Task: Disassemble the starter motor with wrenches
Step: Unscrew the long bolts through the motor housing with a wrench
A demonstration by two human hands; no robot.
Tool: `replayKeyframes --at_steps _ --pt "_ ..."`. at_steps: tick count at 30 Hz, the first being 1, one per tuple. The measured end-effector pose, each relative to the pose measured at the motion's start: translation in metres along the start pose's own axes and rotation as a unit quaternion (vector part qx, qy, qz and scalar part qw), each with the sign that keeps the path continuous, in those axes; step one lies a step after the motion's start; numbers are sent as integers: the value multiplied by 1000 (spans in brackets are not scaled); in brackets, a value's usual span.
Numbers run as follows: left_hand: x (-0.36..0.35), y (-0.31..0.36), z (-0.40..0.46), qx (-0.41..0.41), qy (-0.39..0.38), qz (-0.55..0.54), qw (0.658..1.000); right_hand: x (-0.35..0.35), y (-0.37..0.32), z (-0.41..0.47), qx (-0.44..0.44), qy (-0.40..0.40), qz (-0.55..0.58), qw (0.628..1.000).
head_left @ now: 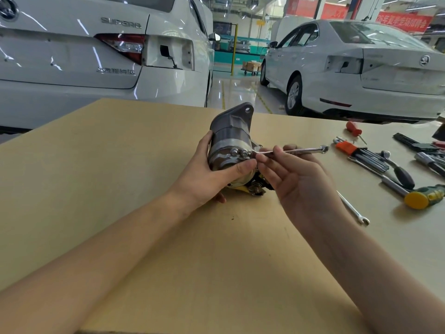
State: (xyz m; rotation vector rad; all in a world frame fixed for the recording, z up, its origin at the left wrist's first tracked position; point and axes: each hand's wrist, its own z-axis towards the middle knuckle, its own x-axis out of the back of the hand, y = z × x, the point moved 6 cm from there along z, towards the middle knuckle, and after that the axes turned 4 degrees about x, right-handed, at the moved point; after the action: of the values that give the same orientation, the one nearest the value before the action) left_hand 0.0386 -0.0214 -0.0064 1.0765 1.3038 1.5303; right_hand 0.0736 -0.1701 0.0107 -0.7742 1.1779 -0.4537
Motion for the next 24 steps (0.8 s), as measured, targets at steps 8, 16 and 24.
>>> replayKeyframes --at_steps 8,16,24 --pt "0 0 0 -4 1 -2 1000 -1 -2 -2 20 -2 -11 1000" --pt "-1 0 0 0 -1 -7 1000 -11 -20 -8 121 -21 -187 975" --pt "2 -7 4 -3 -14 6 1000 -87 -18 -7 346 -201 -619 676"
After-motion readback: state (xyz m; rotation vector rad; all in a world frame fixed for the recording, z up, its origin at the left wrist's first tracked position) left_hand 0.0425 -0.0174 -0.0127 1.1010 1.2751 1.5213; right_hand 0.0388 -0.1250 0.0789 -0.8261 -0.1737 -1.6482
